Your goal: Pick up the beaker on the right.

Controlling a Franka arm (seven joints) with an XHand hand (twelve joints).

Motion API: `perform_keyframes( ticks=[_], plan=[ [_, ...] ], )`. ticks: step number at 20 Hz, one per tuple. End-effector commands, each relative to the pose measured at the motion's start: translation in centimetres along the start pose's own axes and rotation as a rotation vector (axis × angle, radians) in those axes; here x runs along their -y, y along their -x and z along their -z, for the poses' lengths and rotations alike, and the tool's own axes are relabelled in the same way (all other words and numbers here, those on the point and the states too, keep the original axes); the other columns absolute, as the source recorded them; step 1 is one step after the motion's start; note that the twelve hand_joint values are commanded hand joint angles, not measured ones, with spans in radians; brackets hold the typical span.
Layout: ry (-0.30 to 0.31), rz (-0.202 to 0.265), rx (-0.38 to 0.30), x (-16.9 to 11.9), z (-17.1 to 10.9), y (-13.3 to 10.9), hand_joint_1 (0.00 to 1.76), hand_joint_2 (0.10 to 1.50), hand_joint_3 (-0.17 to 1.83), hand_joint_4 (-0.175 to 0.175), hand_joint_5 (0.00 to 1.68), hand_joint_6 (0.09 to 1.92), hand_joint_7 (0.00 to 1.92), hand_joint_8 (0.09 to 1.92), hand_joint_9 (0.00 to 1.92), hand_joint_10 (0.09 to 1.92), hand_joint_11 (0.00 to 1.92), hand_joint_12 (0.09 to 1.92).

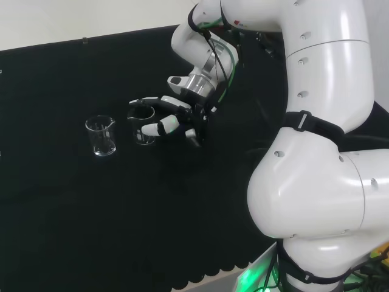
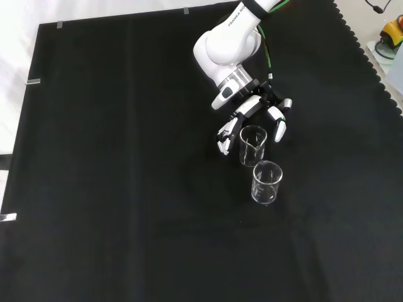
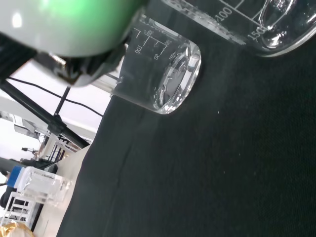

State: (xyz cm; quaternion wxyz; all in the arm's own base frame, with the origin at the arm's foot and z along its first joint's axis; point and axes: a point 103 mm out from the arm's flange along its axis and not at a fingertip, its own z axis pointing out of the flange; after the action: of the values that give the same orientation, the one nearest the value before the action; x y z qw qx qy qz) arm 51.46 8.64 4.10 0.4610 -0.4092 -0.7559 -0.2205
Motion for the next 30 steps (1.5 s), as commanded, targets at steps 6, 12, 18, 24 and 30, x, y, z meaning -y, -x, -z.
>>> perform_keyframes(
  ticks=[6,12,18,24,30],
  plan=[
    [0.021,-0.008,-0.005,-0.3,-0.3,0.6,0.9,0.3,0.93,-0.034,0.42,0.09,0.31,0.57,0.34,0.58,0.0,1.08],
    [0.025,-0.007,-0.001,-0.5,-0.5,0.6,0.9,0.3,0.92,-0.034,0.43,0.09,0.32,0.57,0.35,0.58,0.0,1.09],
    [0.01,-0.011,0.005,-0.9,-0.8,0.3,0.91,0.3,0.93,-0.035,0.44,0.09,0.32,0.57,0.36,0.58,0.0,1.1],
    [0.024,-0.003,0.001,-1.0,-0.9,0.3,0.91,0.3,0.93,-0.035,0.44,0.09,0.33,0.58,0.36,0.58,0.0,1.1],
    [0.024,-0.008,0.0,-1.2,-0.9,0.3,0.91,0.3,0.93,-0.036,0.46,0.09,0.33,0.58,0.37,0.57,0.0,1.11]
  ],
)
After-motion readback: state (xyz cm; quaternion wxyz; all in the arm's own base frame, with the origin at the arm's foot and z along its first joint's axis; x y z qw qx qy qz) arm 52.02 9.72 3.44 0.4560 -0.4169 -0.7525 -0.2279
